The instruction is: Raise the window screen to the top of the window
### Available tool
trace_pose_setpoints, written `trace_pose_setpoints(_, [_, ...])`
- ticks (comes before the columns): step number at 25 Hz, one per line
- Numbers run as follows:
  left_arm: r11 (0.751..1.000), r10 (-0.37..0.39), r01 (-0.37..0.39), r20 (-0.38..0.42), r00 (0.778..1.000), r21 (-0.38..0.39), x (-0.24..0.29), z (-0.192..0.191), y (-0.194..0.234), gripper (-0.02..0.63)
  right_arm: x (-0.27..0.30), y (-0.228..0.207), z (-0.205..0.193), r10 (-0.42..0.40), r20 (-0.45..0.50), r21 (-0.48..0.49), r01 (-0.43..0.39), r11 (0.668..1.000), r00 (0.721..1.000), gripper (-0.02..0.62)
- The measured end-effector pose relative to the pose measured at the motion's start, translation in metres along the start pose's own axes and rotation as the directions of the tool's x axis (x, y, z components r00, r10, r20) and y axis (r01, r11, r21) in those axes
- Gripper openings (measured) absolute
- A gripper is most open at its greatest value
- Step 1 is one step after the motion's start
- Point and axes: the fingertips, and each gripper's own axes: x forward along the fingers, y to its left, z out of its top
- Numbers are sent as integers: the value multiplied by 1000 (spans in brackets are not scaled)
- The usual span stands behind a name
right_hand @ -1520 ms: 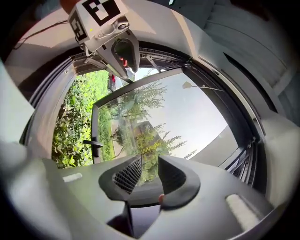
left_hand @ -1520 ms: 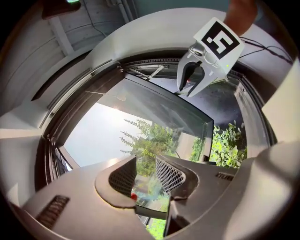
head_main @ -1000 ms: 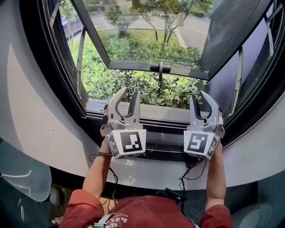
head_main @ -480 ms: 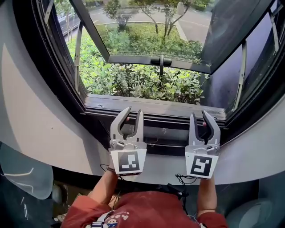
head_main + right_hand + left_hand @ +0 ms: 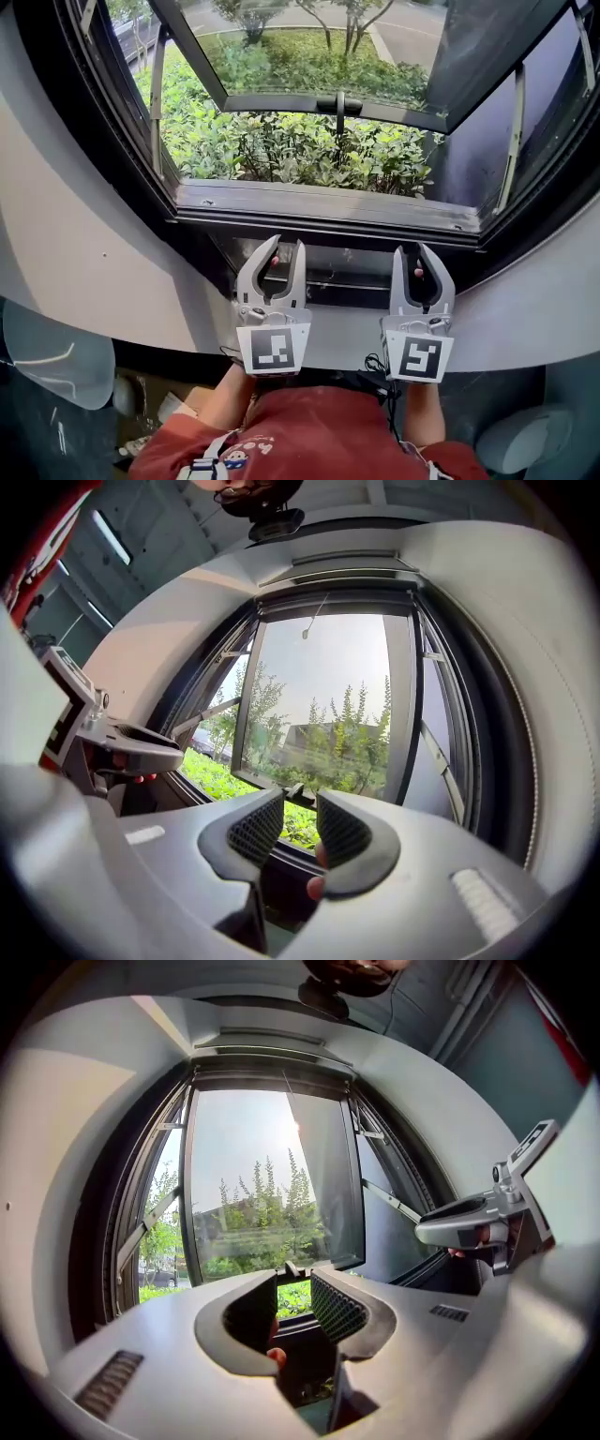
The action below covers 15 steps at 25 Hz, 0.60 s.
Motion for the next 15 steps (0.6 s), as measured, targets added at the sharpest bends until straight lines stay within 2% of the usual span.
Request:
trace_pose_setpoints(11, [1000, -20, 19, -5, 1000, -19, -10, -3, -8, 109, -3, 15, -4, 24, 15, 44, -25, 999, 1000, 117])
trace_pose_setpoints(13, [1000, -21, 21, -8, 1000, -14, -10, -4, -8, 90, -3, 18, -5, 24, 14, 46, -25, 999, 1000, 112])
trace_pose_setpoints(15, [1000, -14, 14, -9, 1000, -12, -10, -5, -8, 67, -3, 19, -6, 21, 17, 47, -22, 999, 1000, 63])
